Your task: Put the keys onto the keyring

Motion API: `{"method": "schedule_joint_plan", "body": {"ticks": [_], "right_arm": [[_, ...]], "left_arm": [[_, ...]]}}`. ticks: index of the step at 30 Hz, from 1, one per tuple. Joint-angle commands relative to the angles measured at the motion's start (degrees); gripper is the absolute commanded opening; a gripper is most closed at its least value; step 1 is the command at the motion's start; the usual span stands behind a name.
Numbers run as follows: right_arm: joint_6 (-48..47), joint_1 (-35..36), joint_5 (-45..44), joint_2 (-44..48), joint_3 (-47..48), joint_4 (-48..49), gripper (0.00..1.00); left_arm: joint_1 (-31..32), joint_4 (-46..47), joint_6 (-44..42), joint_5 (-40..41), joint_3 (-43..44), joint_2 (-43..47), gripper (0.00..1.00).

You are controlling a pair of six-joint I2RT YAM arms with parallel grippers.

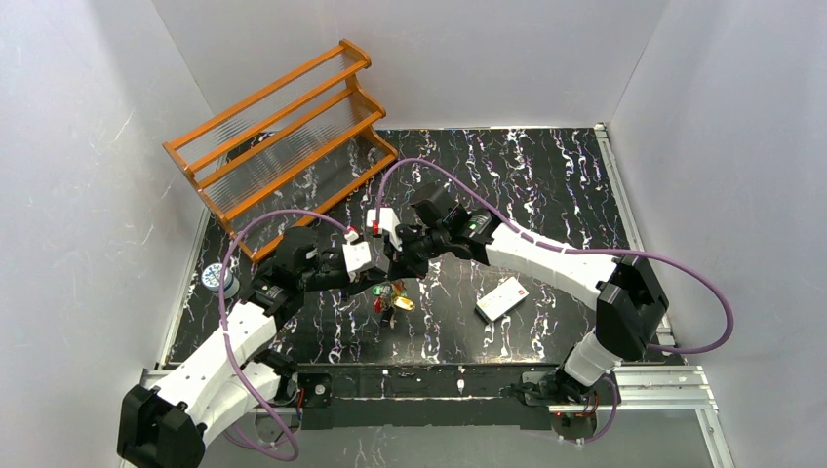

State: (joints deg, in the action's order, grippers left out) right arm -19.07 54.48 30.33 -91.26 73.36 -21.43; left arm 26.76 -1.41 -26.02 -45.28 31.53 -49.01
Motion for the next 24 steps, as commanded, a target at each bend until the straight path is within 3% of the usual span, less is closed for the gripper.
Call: {"method": "schedule_joint_plan", "body": {"ticks": [1, 4, 11, 12, 16, 18, 24], "right_arm": [[0.43, 0.37, 1.69, 0.64, 2.53, 1.02, 0.01], [0.44, 0.35, 1.45, 0.73, 2.49, 1.04, 0.01], [2.13, 0.35, 0.43, 1.37, 1.21, 4.13, 0.01], [2.71, 0.36, -0.21, 1.62, 0.83, 4.96, 0.06], [6.21, -0.12, -2.53, 3.38, -1.64, 9.61, 0.42], [7.80, -0.61, -2.39, 4.77, -3.56, 12.73, 0.52], [13.37, -4.56, 3.27, 9.17, -9.22, 22.25, 0.57]], "left_arm": [[0.13, 1.14, 0.55, -1.74, -0.83, -0.80, 0.07], [0.13, 1.15, 0.53, -1.46, -1.03, -0.78, 0.00], [0.13, 0.63, 0.57, 0.23, -0.99, -0.27, 0.00], [0.13, 0.62, 0.60, 0.86, -1.01, 0.10, 0.00], [0.13, 3.69, 3.56, 3.64, -2.07, 1.99, 0.00], [0.13, 7.49, 6.51, 4.63, -3.66, 3.36, 0.00], [0.11, 26.87, 19.47, 8.40, -11.74, 8.79, 0.00]]}}
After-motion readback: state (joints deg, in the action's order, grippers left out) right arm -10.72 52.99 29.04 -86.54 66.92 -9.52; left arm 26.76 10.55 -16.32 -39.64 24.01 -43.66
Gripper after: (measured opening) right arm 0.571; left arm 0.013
